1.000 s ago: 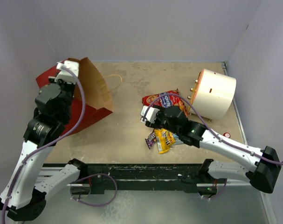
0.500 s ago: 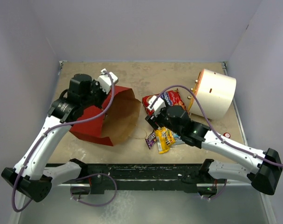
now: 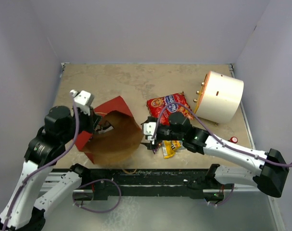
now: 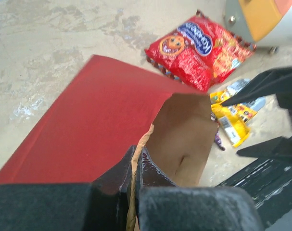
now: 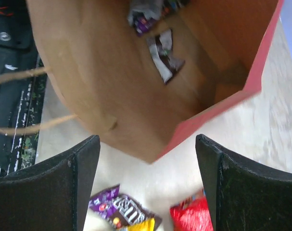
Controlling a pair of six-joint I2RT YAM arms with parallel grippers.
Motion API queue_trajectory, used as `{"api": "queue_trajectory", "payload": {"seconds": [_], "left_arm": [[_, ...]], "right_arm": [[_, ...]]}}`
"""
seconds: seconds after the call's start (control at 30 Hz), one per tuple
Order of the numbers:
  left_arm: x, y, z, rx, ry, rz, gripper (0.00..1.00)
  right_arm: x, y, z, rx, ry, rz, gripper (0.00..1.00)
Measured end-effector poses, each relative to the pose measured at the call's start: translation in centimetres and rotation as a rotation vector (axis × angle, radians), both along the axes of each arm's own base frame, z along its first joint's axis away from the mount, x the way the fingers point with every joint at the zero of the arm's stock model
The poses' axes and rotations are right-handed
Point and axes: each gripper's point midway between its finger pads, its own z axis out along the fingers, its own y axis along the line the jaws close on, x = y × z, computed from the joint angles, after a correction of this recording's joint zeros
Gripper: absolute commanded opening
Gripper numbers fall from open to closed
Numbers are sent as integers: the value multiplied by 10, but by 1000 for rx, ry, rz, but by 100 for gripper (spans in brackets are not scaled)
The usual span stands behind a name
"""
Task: Take the snacks out of the paper bag
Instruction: Take out the snack from the paper bag.
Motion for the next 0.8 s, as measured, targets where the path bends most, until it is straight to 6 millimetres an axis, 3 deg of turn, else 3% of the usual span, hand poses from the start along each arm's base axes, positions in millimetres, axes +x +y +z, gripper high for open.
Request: {"api": "queue_trajectory", "payload": {"seconds": [0.17,0.33,0.4,0.6,0.8], "left_arm": [[-24,16,11,-145,-16,114,0],[-24,16,-9,-212,77,189,0],[-23,14,-18,-220,112,198,0],[-19,7,-24,-236,159,199,0],[-13,-1,-20,-264,160,183,0]], "right_arm": [[-17,34,-12,-44,-78,202,80],[-49,87,-24,-86,-149,380,78],[-57,96,-22,-73,-163,406,78],[-53,97,-12,-49,-185,354,81],[-33,48,-10,-71,-202,125,82]]}}
